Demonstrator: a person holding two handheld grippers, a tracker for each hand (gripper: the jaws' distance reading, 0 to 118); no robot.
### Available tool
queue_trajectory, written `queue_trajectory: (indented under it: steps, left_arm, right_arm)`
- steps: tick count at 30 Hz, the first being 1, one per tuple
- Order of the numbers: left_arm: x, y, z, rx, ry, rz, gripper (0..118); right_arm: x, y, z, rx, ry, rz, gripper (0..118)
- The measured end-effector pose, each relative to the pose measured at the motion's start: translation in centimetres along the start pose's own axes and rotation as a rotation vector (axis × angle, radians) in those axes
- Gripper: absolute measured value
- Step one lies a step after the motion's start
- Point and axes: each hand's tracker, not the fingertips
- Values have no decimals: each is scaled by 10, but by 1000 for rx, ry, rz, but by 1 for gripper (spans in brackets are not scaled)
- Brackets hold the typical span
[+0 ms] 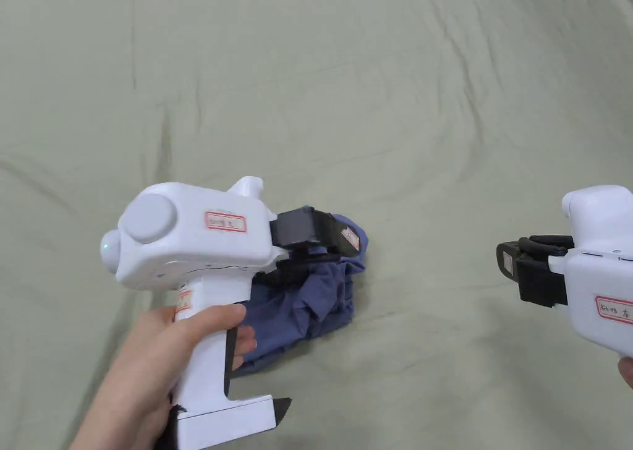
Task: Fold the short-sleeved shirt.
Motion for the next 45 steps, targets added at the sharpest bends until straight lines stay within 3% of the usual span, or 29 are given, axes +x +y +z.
queue_trajectory:
  steps: [2, 6, 7, 8, 9, 17, 21, 24, 30, 37, 40, 44, 45]
  left_arm:
    - [6, -8, 32, 100, 75, -58, 92]
    - [18, -31, 94, 336, 373, -271, 91]
    - [21, -35, 95, 369, 409, -346, 81]
    - [20, -34, 89, 329, 449, -388, 28]
    - [16, -33, 80, 290, 505, -363, 0]
    - [6, -17, -54, 82, 408, -376, 0]
    - [14, -10, -89, 23, 292, -368, 0]
    - [33, -10, -99, -15, 313, -446, 0]
    - [53, -26, -3, 150, 196, -412, 0]
    - [38, -72, 142, 394, 446, -385, 0]
    - [18, -83, 163, 419, 518, -337, 0]
    - [-19, -84, 164, 414, 425, -189, 0]
    - [-30, -81, 160, 411, 390, -127, 14]
  right_arm:
    - [-2, -1, -2, -1, 10, 1, 3]
    - [-9, 0, -3, -3, 21, 13, 3]
    - [-11, 0, -4, -3, 20, 17, 3]
    - [-12, 1, -4, -4, 22, 21, 3]
    - [-12, 1, -6, -7, 23, 22, 3]
    - [-5, -2, -7, -38, -9, 26, 3]
    - [1, -5, -9, -50, -23, 11, 3]
    - [1, -3, -8, -48, -17, 4, 3]
    - [-27, 18, 1, -1, 19, 68, 3]
    - [-104, 55, -20, 23, 151, 238, 3]
    - [-132, 58, -60, -39, 163, 293, 3]
    - [-140, 42, -141, -206, 127, 335, 3]
    - [-139, 36, -162, -271, 97, 353, 3]
